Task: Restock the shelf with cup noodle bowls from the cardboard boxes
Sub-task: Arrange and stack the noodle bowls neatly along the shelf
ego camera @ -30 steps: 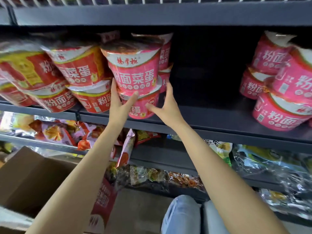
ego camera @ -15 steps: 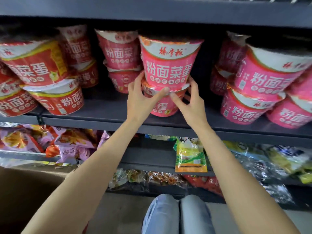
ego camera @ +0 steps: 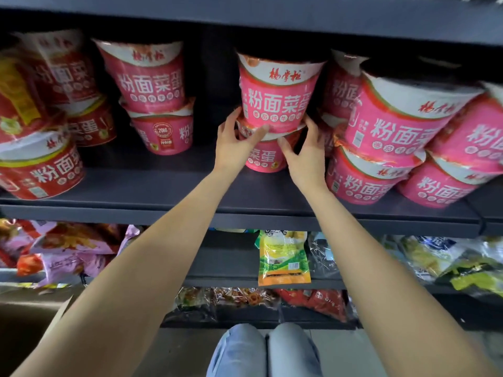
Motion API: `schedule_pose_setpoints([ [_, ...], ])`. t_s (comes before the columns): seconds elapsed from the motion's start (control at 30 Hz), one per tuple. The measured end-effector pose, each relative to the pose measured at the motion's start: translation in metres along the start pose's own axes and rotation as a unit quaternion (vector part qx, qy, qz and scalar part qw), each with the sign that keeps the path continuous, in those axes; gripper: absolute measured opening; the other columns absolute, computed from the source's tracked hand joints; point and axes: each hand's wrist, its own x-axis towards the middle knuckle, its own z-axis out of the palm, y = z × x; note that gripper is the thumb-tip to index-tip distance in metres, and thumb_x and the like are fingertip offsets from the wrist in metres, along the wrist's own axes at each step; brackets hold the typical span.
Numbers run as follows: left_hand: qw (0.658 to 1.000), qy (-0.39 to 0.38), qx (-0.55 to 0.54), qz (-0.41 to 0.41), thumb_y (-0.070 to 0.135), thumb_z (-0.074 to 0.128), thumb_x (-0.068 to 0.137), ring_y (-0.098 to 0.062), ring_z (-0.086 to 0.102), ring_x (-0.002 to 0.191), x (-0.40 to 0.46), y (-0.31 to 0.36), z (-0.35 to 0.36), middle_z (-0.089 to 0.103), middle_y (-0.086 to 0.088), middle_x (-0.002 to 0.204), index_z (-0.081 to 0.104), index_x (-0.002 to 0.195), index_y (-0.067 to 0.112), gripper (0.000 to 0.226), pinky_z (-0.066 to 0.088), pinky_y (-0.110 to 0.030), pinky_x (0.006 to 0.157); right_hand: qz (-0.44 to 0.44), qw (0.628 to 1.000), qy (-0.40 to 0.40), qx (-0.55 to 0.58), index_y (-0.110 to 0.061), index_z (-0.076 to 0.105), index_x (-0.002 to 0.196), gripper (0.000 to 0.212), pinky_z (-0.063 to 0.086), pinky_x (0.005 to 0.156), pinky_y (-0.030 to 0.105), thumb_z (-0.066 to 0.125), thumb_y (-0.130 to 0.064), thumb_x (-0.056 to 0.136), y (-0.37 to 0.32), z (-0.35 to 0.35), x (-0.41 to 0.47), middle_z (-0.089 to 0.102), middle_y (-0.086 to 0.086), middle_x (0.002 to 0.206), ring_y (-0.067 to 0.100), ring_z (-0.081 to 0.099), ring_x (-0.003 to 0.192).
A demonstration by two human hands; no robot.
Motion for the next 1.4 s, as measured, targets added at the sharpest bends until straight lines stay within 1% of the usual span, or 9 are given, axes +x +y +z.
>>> schedule_pose_setpoints([
  [0.17,0.999,-0.009,0.022,0.033,0.043,0.077,0.078,-0.020,0.039,0.135,0.016,0.002,0.004,0.030,-0.005,0.149,0.029,0.148,0.026,0.087,0.037,-0.034,0.107,-0.023,0.996,0.057,-0.061,-0.018,0.025,0.149,0.071,0.035,0.106,0.034,0.063,-0.020,0.089,0.002,0.016,-0.012,0.022,0.021,0.152,0.033,0.033,0.137],
  [0.3,0.998,-0.023,0.043,0.043,0.036,0.073,0.082,-0.022,0.037,0.136,0.036,0.008,0.015,0.030,-0.007,0.151,0.026,0.150,0.022,0.084,0.036,-0.037,0.108,-0.006,0.996,0.037,-0.086,-0.021,0.015,0.152,0.077,0.042,0.101,0.044,0.061,-0.017,0.091,0.008,0.028,-0.004,0.017,0.028,0.151,0.041,0.035,0.134],
  [0.53,0.996,-0.081,0.021,0.025,0.034,0.072,0.084,-0.019,0.046,0.131,0.068,0.007,0.022,0.043,-0.003,0.147,0.023,0.151,0.024,0.083,0.041,-0.036,0.107,0.022,0.994,-0.025,-0.099,-0.026,0.009,0.153,0.076,0.036,0.109,0.048,0.057,-0.023,0.093,0.018,0.023,0.039,0.016,0.022,0.154,0.037,0.027,0.139],
  [0.8,0.994,-0.102,0.015,0.028,0.029,0.073,0.084,-0.007,0.048,0.119,0.069,0.010,0.021,0.047,-0.002,0.144,0.022,0.151,0.020,0.085,0.041,-0.012,0.084,0.022,0.991,-0.007,-0.135,-0.024,0.015,0.152,0.065,0.042,0.098,0.038,0.050,-0.025,0.097,0.009,0.025,0.047,0.030,0.019,0.147,0.033,0.045,0.124],
  [0.93,0.992,-0.113,0.012,0.046,0.021,0.072,0.085,0.002,0.050,0.104,0.067,0.012,0.017,0.052,0.004,0.132,0.027,0.148,0.016,0.077,0.045,-0.002,0.069,0.025,0.993,-0.025,-0.116,-0.027,0.011,0.153,0.069,0.041,0.099,0.037,0.051,-0.025,0.096,0.010,0.022,0.045,0.027,0.017,0.150,0.031,0.042,0.129],
  [1.03,0.992,-0.113,0.007,0.051,0.017,0.072,0.085,0.010,0.051,0.095,0.064,0.006,0.018,0.050,0.011,0.122,0.027,0.147,0.014,0.077,0.045,-0.003,0.073,0.030,0.996,-0.044,-0.077,-0.023,0.009,0.153,0.074,0.036,0.106,0.034,0.054,-0.022,0.095,0.011,0.018,0.043,0.023,0.013,0.154,0.027,0.035,0.136],
  [1.2,0.998,-0.058,-0.008,0.019,0.043,0.076,0.075,-0.018,0.039,0.136,0.073,0.011,0.012,0.031,-0.006,0.154,0.016,0.153,0.017,0.102,0.038,-0.037,0.110,0.056,0.997,-0.039,0.032,-0.015,0.010,0.152,0.088,0.033,0.113,0.034,0.067,-0.013,0.086,0.018,0.016,0.042,0.036,0.006,0.150,0.019,0.038,0.137],
  [1.3,0.996,-0.072,0.031,0.031,0.037,0.080,0.075,-0.018,0.035,0.139,0.081,0.019,0.008,0.031,-0.005,0.155,0.011,0.153,0.015,0.106,0.035,-0.032,0.109,0.084,0.995,-0.024,0.054,-0.014,0.018,0.149,0.099,0.038,0.110,0.041,0.080,-0.020,0.073,0.025,0.031,0.044,0.039,0.007,0.147,0.021,0.042,0.134],
  [1.4,0.993,-0.091,0.053,0.045,0.038,0.084,0.068,-0.015,0.044,0.132,0.081,0.028,0.014,0.041,-0.004,0.148,0.015,0.151,0.013,0.111,0.042,-0.030,0.105,0.119,0.992,-0.005,0.032,-0.015,-0.001,0.152,0.130,0.031,0.113,0.046,0.089,-0.030,0.060,0.021,0.057,0.041,0.016,0.012,0.156,0.026,0.028,0.140],
])
